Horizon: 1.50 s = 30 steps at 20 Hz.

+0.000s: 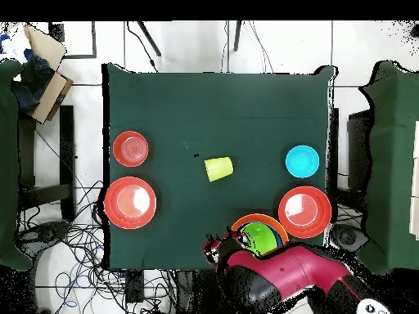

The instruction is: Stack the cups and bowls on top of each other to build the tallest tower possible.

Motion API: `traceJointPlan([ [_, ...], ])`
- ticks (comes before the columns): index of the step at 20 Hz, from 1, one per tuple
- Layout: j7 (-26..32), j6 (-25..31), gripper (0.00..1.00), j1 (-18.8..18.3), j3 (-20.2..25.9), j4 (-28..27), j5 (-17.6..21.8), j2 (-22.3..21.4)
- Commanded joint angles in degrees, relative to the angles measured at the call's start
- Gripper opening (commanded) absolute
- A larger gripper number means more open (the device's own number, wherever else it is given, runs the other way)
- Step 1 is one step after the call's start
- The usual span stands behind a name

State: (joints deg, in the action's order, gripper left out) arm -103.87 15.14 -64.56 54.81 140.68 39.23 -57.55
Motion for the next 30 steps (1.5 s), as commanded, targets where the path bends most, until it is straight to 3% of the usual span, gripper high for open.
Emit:
traceJointPlan([
  [1, 8.07, 6.55, 1.00, -2.89, 10.02, 4.64, -6.59, -4.02],
  [6, 10.16, 9.12, 1.00, -7.09, 17.21, 6.11, -12.24, -6.68],
  [13, 10.50, 11.18, 1.00, -10.79, 22.89, 6.61, -13.70, -6.27],
  [15, 9.92, 11.47, 1.00, -11.07, 23.29, 6.49, -13.01, -5.90],
  [21, 6.59, 9.68, 1.00, -5.93, 13.28, 2.18, -0.67, 1.26],
  [24, 7.34, 10.19, 1.00, -6.77, 12.94, 1.70, 1.01, 2.53],
  [30, 7.81, 10.05, 1.00, -11.47, 15.35, 5.11, 1.46, 0.12],
])
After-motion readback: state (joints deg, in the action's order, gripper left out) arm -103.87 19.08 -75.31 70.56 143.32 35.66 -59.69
